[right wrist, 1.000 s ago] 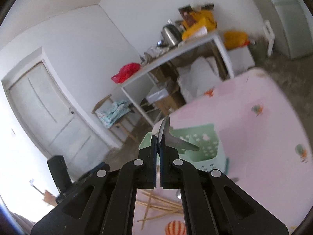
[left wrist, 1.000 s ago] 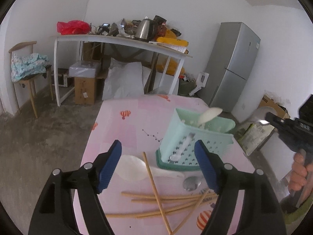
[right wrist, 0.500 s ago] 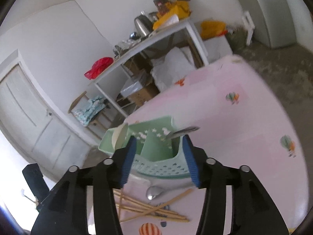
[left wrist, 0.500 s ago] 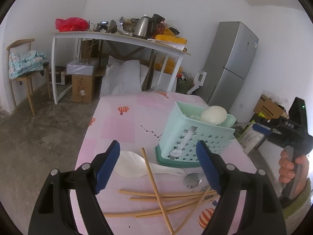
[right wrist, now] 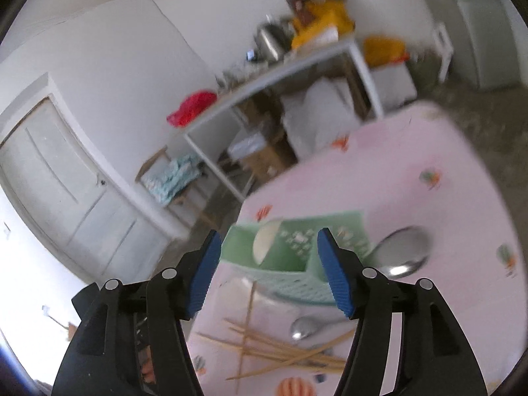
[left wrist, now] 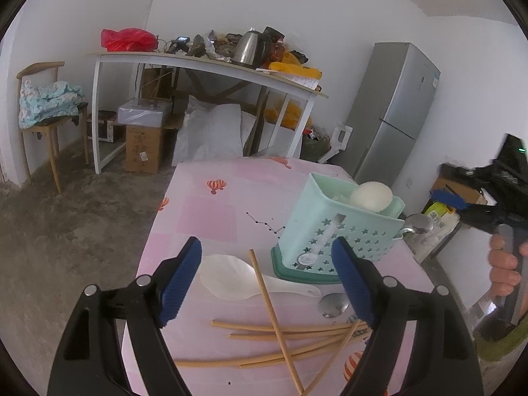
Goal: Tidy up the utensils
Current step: 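Lower the silver ladle into the green basket and open the right tool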
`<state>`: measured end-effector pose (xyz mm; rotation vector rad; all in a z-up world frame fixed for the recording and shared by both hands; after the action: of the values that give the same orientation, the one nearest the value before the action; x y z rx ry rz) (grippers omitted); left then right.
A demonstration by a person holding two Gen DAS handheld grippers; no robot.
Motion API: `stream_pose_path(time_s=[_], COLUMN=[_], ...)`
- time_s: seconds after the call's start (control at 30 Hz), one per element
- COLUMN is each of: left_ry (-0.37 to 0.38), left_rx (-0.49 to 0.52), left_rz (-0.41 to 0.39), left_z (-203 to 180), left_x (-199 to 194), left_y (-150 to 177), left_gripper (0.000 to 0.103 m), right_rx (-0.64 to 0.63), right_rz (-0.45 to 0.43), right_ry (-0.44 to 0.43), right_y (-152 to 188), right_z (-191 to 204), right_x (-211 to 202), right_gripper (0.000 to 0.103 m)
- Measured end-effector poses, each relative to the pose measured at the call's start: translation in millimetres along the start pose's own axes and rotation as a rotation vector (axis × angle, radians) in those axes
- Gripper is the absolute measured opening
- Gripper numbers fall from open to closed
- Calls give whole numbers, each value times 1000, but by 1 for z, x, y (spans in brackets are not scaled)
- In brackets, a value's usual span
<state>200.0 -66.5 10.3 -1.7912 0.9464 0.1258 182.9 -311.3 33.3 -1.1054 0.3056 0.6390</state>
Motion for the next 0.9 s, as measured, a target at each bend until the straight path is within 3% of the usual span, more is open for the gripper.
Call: stream_pose_path(time_s=[0.13,0.23,0.3,0.33,0.47,0.63,0.8,0.83,0.9], left_ry=[0,1,-1,-2,-2,-2,-5,-6,-7], left_rx=[-4,-14,-20,-24,-33,-36,-41,-41,-41], left_rz=[-4,-5,-7,-7,-2,-4,0,3,4], left_z=[1,3,5,6,9,9,11,11,10], left_x=[-1,-4,-5,-5,-5,-4,-3,-2,-3], left_y=[-1,-2,-2,-2,0,0,0,1,1], left_gripper=[79,79,79,79,79,79,79,79,79], right_rx=[24,58,69,67,7,-157,-374,-399,-429], right_rz=[103,139,130,123,89,61,127,130,119], right_ry=[36,16,-8,-12,-3,53,149,158,158], right_y=[3,6,5,3,-6,-18,-3,1,4], right_z=[-5,-6,-2,0,20,59,90,92,95], right_x=[36,49,47,45,39,36,54,55,53], right_gripper=[52,33,12,11,7,6,8,10,30])
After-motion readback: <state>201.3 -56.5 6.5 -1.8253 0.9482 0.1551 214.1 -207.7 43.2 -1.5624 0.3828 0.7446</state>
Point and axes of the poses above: each gripper's, at about its wrist camera, not at the fingertips, and x roughly the way its jaws point, z to its left, y to its underside, the point moved 6 cm from there along x, roughly the way its jaws point, and after that the axes turned 10 degrees about -x, right-handed, at the moved point
